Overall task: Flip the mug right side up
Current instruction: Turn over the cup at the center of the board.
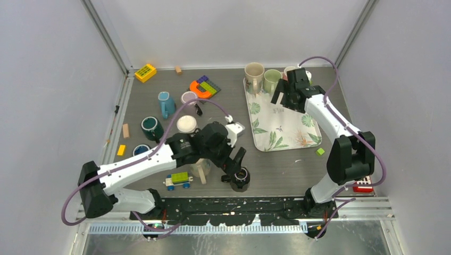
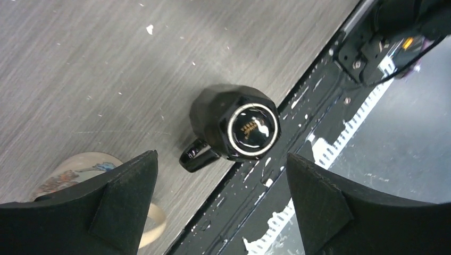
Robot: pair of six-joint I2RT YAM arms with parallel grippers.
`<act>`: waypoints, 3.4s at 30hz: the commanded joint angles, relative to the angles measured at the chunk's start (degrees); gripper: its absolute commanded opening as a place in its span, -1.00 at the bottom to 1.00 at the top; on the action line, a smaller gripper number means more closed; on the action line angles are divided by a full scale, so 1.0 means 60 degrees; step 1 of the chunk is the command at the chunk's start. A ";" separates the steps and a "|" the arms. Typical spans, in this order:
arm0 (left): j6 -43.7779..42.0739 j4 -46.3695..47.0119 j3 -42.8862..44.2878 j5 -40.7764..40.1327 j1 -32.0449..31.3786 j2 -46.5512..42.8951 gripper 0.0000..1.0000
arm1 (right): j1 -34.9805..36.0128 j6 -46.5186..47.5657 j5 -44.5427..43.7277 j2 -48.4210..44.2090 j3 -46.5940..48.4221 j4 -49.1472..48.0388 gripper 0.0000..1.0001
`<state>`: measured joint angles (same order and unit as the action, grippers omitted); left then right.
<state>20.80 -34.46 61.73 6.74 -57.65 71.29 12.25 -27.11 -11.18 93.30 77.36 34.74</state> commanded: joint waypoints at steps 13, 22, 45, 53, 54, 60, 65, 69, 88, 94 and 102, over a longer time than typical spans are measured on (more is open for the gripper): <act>-0.0660 -0.0977 0.1278 -0.2537 -0.2341 0.1893 0.90 | -0.0056 -0.0238 0.0262 -0.1619 -0.1049 -0.0454 1.00; -0.0756 -0.0519 0.1454 -0.2250 -0.2360 0.2612 0.92 | -0.0063 -0.0151 0.0243 -0.1708 -0.1185 -0.0428 1.00; 0.0582 -0.0232 0.1928 -0.2899 -0.1368 0.4071 0.45 | -0.0080 -0.0151 0.0402 -0.1880 -0.1208 -0.0458 1.00; 0.1971 -0.0392 0.3377 -0.3943 -0.0005 0.5136 0.29 | -0.0092 -0.0225 0.0516 -0.1955 -0.1190 -0.0487 1.00; 0.2091 -0.0411 0.3674 -0.3946 0.0196 0.5347 0.29 | -0.0081 -0.0227 0.0556 -0.1946 -0.1191 -0.0488 1.00; 0.2409 -0.0438 0.5306 -0.3515 0.1138 0.6767 0.46 | -0.0084 -0.0235 0.0955 -0.1967 -0.1206 -0.0459 1.00; 0.2390 -0.0581 0.6174 -0.3261 0.1441 0.7553 0.77 | -0.0081 -0.0227 0.1161 -0.2043 -0.1263 -0.0504 1.00; 0.2048 -0.0576 0.6524 -0.3089 0.1477 0.7614 0.98 | -0.0090 -0.0230 0.1329 -0.2004 -0.1251 -0.0558 0.99; -0.0055 -0.0802 0.5180 -0.2104 0.1464 0.6424 1.00 | -0.0088 -0.0212 0.1367 -0.2058 -0.1446 -0.0693 1.00; -0.0569 -0.0598 0.4689 -0.1599 0.1463 0.6181 0.97 | -0.0091 -0.0213 0.1369 -0.2073 -0.1561 -0.0790 1.00; -0.1151 -0.0397 0.4660 -0.1451 0.1468 0.6293 0.44 | -0.0080 -0.0212 0.1365 -0.2101 -0.1629 -0.0842 1.00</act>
<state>16.99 -39.24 89.76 -3.36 -48.69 111.24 11.88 -28.23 -3.27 82.96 67.85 31.48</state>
